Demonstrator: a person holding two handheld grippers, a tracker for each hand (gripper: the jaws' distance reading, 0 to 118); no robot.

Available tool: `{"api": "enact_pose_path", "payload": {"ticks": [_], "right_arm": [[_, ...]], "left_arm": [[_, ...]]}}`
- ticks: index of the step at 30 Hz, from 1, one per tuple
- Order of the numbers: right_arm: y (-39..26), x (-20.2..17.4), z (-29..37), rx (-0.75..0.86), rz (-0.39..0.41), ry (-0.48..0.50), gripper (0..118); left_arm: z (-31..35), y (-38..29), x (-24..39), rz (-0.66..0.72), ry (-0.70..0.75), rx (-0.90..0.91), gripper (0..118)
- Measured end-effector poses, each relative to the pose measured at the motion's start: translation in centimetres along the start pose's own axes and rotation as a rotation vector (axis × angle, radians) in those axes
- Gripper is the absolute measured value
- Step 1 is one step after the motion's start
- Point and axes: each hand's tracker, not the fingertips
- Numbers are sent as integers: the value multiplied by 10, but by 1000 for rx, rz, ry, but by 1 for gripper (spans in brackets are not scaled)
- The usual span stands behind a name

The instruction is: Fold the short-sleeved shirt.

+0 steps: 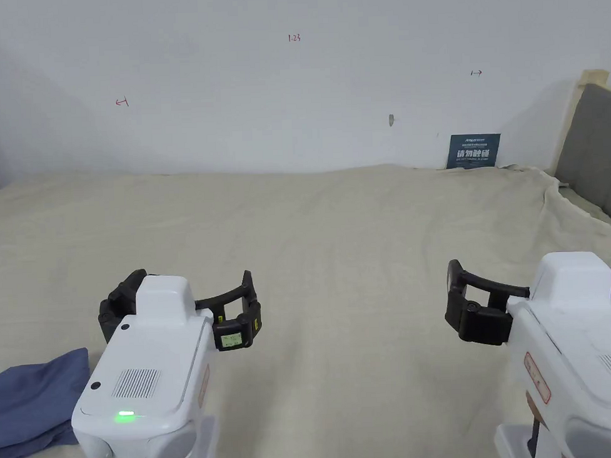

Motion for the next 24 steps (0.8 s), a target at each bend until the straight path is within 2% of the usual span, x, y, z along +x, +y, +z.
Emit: {"api": "enact_pose_path", "payload": {"ticks": [24], "right_arm": [[12, -18, 12, 8, 3, -1, 118]], "left_arm": [[1, 3, 4, -15, 3, 26, 118]]}}
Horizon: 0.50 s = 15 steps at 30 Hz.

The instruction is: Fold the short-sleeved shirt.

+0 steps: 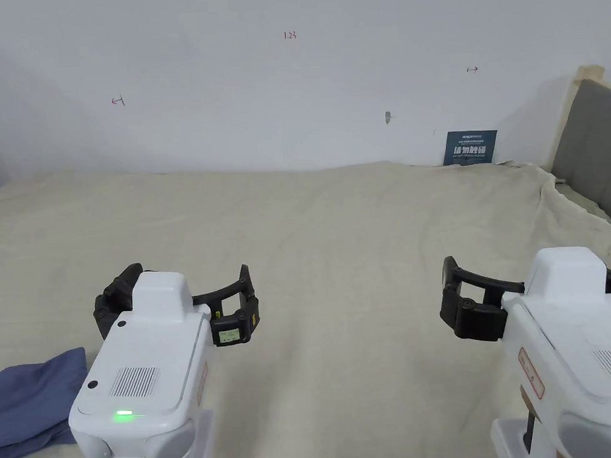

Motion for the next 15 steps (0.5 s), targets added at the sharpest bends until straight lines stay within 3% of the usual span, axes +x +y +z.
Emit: {"api": "enact_pose_path", "payload": {"ticks": [15], "right_arm": [[1, 0, -1, 6, 9, -2, 118]], "left_arm": [[-1, 1, -1, 9, 3, 7, 118]]}}
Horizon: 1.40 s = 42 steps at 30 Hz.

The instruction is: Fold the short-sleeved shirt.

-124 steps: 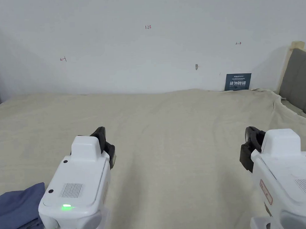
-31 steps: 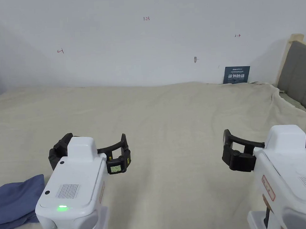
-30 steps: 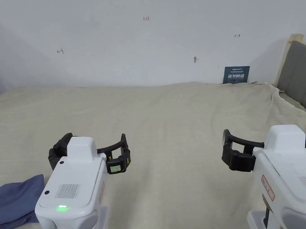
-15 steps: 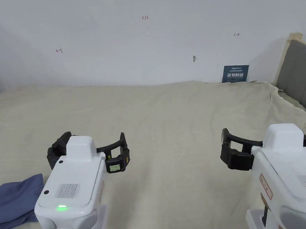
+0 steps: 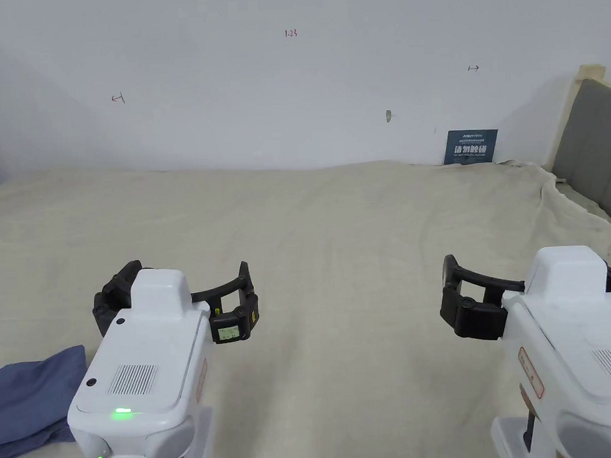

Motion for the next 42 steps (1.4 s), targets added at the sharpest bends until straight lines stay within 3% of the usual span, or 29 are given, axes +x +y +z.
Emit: {"api": "enact_pose_path", "payload": {"ticks": [42], "right_arm": [[-3, 0, -5, 23, 29, -20, 118]], "left_arm": [[1, 0, -5, 17, 11, 7, 118]]}}
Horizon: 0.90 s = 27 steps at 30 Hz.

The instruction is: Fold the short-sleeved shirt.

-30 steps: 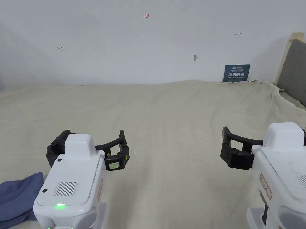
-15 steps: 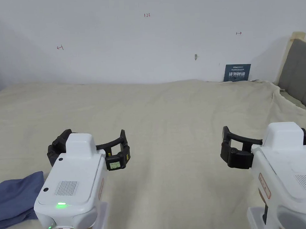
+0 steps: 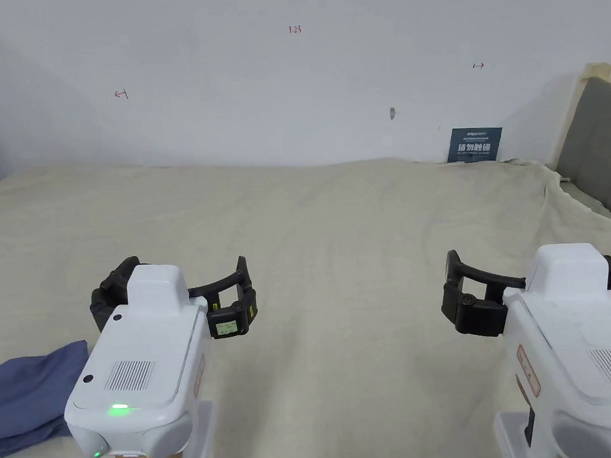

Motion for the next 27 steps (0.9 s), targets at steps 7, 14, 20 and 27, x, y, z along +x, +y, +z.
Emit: {"api": "enact_pose_path", "payload": {"ticks": [7, 14, 20, 27], "right_arm": [[0, 0, 0, 4, 0, -3, 118], [2, -2, 2, 4, -15, -5, 118], [10, -2, -2, -98, -142, -58, 118], [22, 13, -18, -374, -268, -142, 117]], "left_arm": [[0, -1, -1, 1, 0, -6, 118], [0, -1, -1, 0, -1, -1, 118], [2, 1, -1, -6, -9, 0, 118], [2, 5, -1, 1, -15, 9, 118]]}}
